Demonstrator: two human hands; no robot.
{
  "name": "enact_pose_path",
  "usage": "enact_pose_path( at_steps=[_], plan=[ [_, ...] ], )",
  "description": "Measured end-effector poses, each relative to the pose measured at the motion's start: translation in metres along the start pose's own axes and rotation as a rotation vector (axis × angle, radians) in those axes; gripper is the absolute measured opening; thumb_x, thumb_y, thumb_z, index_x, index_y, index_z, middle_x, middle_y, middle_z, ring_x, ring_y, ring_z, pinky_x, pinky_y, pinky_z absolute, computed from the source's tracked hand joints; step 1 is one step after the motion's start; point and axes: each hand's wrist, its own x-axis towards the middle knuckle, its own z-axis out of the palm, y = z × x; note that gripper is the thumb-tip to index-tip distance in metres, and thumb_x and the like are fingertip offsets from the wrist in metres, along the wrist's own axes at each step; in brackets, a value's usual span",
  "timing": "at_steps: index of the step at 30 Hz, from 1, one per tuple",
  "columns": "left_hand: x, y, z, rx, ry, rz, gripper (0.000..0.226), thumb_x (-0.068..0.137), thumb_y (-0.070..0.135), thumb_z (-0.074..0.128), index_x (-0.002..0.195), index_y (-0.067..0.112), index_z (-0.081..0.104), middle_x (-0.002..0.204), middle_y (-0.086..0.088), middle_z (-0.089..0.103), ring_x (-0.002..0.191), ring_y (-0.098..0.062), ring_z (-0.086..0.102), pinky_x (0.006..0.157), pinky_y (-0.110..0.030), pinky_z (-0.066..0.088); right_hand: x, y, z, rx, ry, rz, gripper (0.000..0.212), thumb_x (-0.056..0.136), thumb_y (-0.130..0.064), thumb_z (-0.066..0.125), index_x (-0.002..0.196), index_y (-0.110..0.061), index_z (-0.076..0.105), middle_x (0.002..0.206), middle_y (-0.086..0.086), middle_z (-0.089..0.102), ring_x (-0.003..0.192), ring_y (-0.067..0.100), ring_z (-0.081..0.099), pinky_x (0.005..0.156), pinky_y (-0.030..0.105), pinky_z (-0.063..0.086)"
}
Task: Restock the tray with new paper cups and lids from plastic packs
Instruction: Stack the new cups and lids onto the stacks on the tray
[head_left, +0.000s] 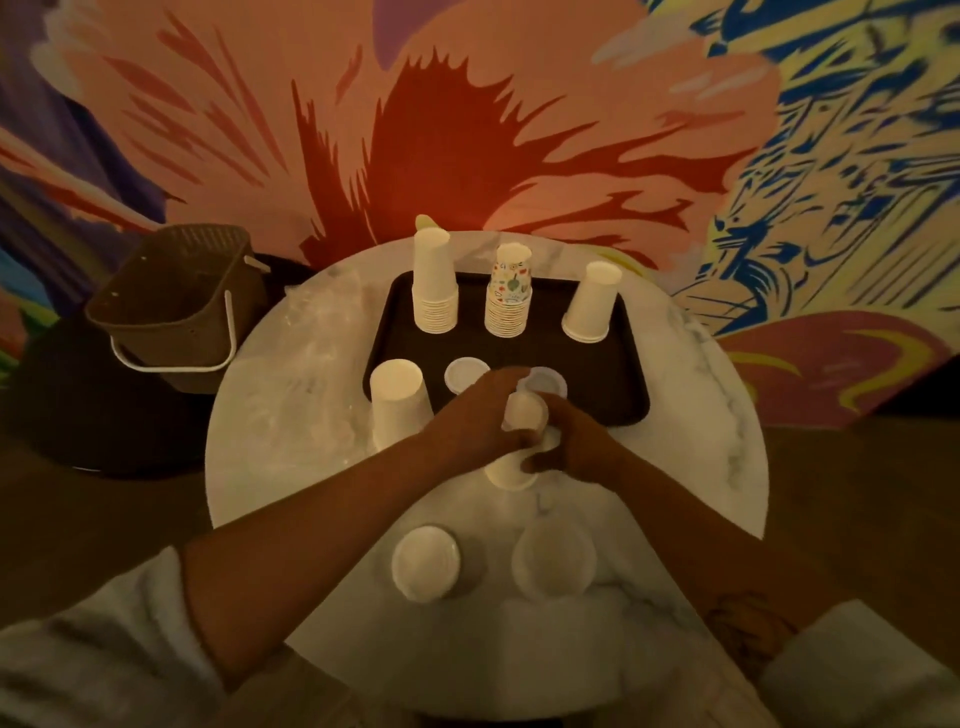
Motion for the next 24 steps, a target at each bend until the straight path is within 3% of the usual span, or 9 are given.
enact_pose_path(
  at_steps=[3,6,9,13,17,24],
  plan=[
    [-0.004,0.002,0.008,0.008,-0.001,-0.076,0.058,0.086,0.015,0.064,0.137,0.009,0.038,0.141,-0.01,0.046,0.131,-0.023,0.044,0.108,-0.03,0.032,-0.008,0.001,0.025,0.152,0.139,-0.015,0.074,0.07,-0.015,0.08,0.134,-0.015,0.042,0.135,0.006,0.052,0.126,0.024,0.048,0.108,0.041,0.037],
    [-0.01,-0.007,0.008,-0.001,0.001,-0.06,0.058,0.084,0.018,0.065,0.136,0.01,0.039,0.138,-0.008,0.048,0.127,-0.023,0.046,0.102,-0.027,0.035,-0.009,0.002,0.033,0.204,0.204,-0.041,0.065,0.069,-0.015,0.08,0.126,-0.012,0.05,0.127,0.005,0.058,0.116,0.02,0.054,0.103,0.043,0.043],
    [-0.011,-0.012,0.005,-0.013,0.045,-0.044,0.065,0.083,0.023,0.066,0.139,0.014,0.035,0.141,-0.006,0.045,0.128,-0.02,0.045,0.102,-0.024,0.033,-0.012,-0.006,0.028,0.17,0.247,-0.058,0.061,0.072,-0.019,0.078,0.125,-0.01,0.049,0.125,0.006,0.059,0.112,0.018,0.055,0.094,0.028,0.042],
    [-0.003,-0.005,-0.004,-0.041,0.127,-0.04,0.069,0.081,0.021,0.07,0.14,0.014,0.035,0.141,-0.006,0.046,0.13,-0.02,0.044,0.11,-0.033,0.035,-0.013,-0.02,0.015,0.148,0.308,-0.118,0.062,0.073,-0.021,0.077,0.126,-0.01,0.047,0.126,0.007,0.058,0.112,0.019,0.055,0.089,0.023,0.04],
    [0.006,-0.004,-0.02,-0.094,0.196,0.005,0.058,0.077,0.024,0.074,0.127,0.016,0.046,0.129,-0.004,0.054,0.117,-0.019,0.052,0.096,-0.028,0.041,-0.007,-0.037,-0.004,0.12,0.303,-0.135,0.061,0.074,-0.022,0.077,0.126,-0.011,0.047,0.127,0.006,0.057,0.112,0.019,0.054,0.088,0.023,0.04],
    [0.019,-0.008,-0.031,-0.099,0.254,-0.014,0.053,0.077,0.031,0.073,0.122,0.019,0.047,0.123,0.0,0.057,0.107,-0.013,0.053,0.087,-0.024,0.04,0.0,-0.056,-0.021,0.077,0.229,-0.147,0.06,0.076,-0.025,0.075,0.128,-0.012,0.048,0.128,0.006,0.057,0.115,0.022,0.054,0.089,0.023,0.04]
  ],
)
